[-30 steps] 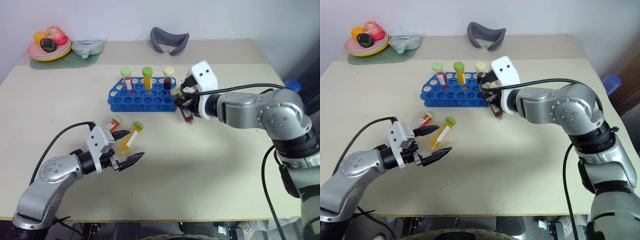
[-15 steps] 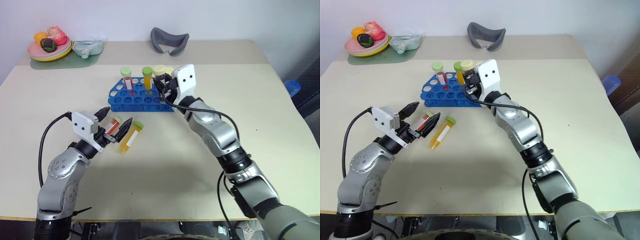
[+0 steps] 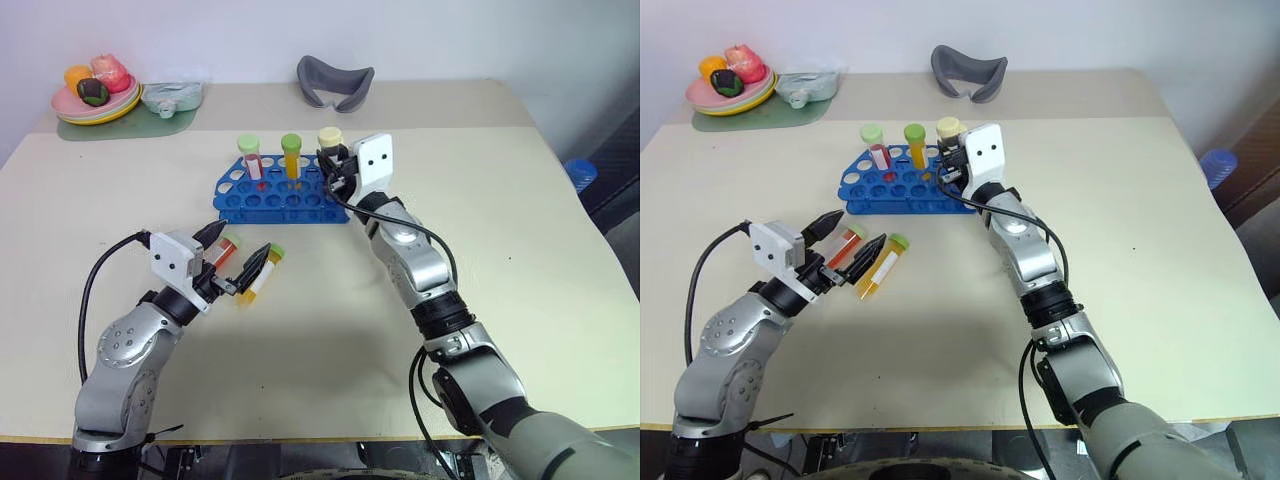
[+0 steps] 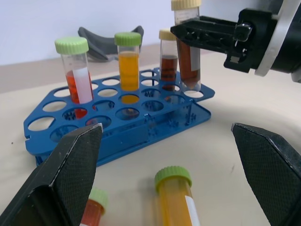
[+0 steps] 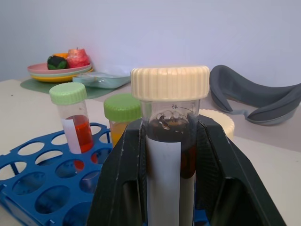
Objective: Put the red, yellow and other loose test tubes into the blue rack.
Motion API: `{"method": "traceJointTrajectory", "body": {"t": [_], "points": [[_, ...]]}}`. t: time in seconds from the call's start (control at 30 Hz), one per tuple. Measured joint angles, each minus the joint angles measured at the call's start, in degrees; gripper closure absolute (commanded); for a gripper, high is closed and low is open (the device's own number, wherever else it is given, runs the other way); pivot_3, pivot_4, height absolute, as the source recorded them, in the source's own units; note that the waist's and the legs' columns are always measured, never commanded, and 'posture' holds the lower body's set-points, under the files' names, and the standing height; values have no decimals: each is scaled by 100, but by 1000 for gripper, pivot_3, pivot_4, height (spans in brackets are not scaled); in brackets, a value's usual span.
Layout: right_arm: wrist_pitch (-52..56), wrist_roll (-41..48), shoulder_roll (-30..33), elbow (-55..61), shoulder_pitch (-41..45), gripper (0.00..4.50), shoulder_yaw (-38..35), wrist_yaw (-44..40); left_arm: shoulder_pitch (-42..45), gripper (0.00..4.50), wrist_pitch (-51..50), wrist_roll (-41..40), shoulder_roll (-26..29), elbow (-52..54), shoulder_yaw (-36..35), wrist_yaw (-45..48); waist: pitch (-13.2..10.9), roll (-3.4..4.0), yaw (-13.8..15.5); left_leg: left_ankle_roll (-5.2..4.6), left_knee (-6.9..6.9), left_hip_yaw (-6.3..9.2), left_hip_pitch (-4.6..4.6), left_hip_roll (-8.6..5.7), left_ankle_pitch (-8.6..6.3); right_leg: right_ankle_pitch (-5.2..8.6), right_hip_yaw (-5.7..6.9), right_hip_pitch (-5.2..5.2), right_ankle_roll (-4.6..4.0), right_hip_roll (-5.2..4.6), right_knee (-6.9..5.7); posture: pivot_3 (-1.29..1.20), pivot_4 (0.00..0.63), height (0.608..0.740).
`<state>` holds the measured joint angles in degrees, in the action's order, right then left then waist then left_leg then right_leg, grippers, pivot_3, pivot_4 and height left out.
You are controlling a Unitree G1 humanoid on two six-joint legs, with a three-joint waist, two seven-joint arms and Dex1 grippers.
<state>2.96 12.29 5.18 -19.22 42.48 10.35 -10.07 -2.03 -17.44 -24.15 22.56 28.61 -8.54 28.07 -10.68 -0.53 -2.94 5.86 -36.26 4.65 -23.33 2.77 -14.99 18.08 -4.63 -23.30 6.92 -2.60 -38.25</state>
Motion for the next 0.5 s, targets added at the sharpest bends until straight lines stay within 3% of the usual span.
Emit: {"method": "traceJointTrajectory", "body": {"t": [0.5], "points": [[-125, -354, -248, 100, -239, 3672, -218, -260, 45, 0, -126, -30, 53, 83, 4, 16, 0, 1, -106, 6, 0, 2, 7, 0, 3, 0, 0, 4, 0, 1, -11, 0, 150, 740]]}}
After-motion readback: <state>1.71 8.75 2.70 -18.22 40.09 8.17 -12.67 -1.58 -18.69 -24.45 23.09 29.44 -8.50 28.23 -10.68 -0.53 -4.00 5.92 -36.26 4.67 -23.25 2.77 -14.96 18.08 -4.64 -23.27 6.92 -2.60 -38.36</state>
